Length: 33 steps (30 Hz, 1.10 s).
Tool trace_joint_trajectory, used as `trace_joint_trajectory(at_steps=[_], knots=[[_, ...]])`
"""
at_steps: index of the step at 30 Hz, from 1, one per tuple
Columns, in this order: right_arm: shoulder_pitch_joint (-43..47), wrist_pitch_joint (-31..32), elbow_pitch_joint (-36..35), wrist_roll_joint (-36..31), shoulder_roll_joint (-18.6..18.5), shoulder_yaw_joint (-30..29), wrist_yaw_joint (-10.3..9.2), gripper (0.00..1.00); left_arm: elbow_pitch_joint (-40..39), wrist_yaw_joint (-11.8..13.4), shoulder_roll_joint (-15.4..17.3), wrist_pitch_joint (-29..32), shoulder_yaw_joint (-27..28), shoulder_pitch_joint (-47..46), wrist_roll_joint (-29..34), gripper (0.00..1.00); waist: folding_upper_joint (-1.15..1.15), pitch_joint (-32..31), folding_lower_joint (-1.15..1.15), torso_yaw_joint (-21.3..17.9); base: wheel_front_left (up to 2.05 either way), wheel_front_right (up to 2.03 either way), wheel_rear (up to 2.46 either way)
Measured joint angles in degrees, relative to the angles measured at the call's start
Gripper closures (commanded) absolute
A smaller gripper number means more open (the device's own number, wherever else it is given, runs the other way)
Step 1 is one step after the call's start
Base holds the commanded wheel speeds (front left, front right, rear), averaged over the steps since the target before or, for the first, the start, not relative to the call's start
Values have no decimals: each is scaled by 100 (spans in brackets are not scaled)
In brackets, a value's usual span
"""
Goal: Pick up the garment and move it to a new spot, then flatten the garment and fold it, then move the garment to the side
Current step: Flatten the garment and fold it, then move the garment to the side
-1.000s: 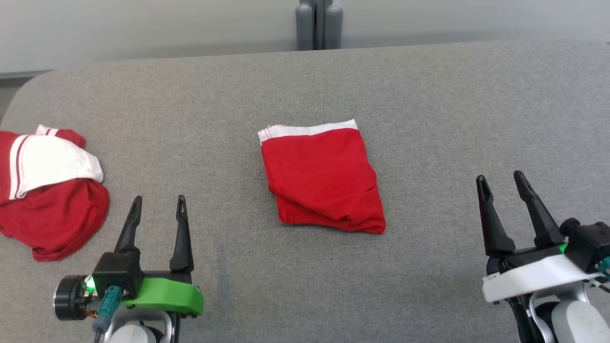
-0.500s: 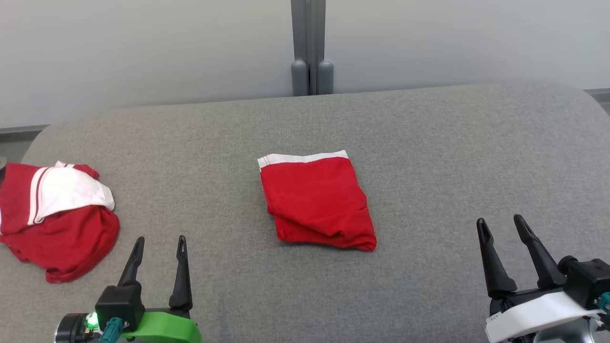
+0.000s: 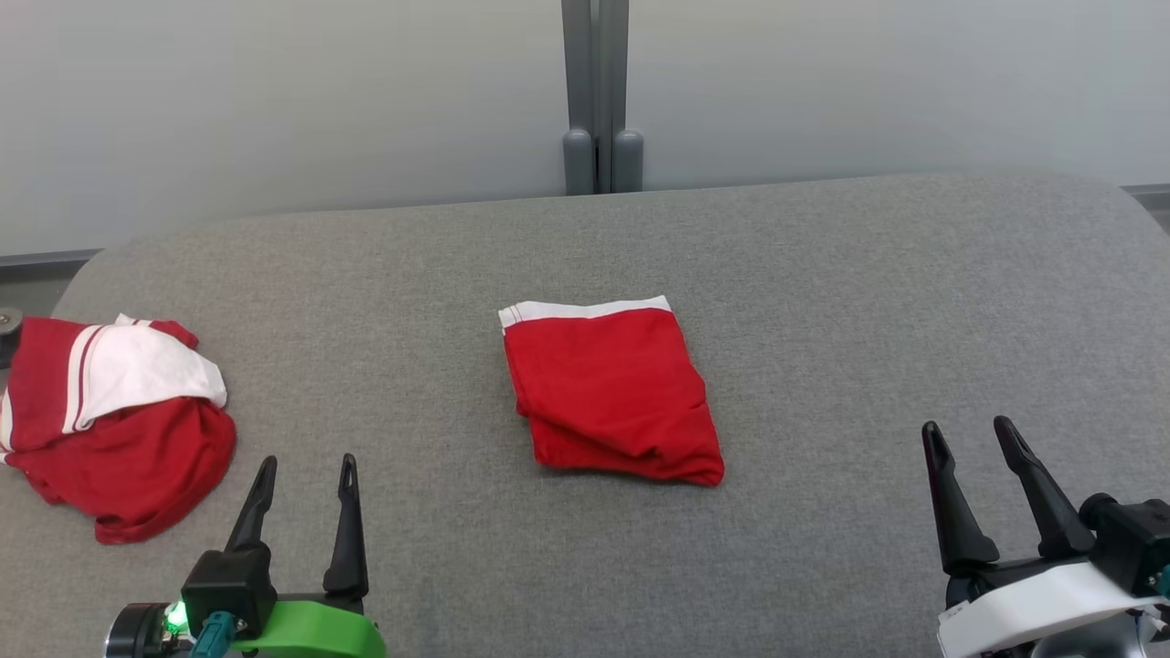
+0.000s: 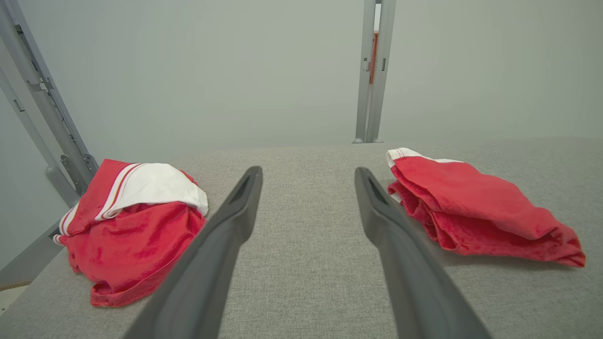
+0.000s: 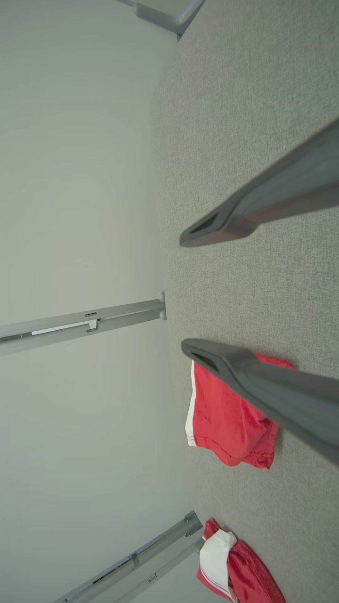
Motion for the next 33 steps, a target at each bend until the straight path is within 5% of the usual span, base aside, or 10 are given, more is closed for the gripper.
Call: trace_joint_trajectory(at_steps=[12,18,26,33], knots=[[-26,45,-9,10,5,-59,0,0,-77,-7,11,-73,-45,-130,-24,0,0,150,0,95,0,0,0],[-511,101,77,73,-279,10,0,0,-256,-29,-16,-187,-76,-634,65,0,0,576,0,192,0,0,0],[-1517,102,858,296,-780,531,0,0,-324,-144,-326,-303,-272,-1411,224,0,0,1341,0,486,0,0,0],[-2469,5,1961,589,-836,1244,0,0,-223,-235,-556,-330,-300,-1831,310,0,0,1964,0,825,0,0,0]])
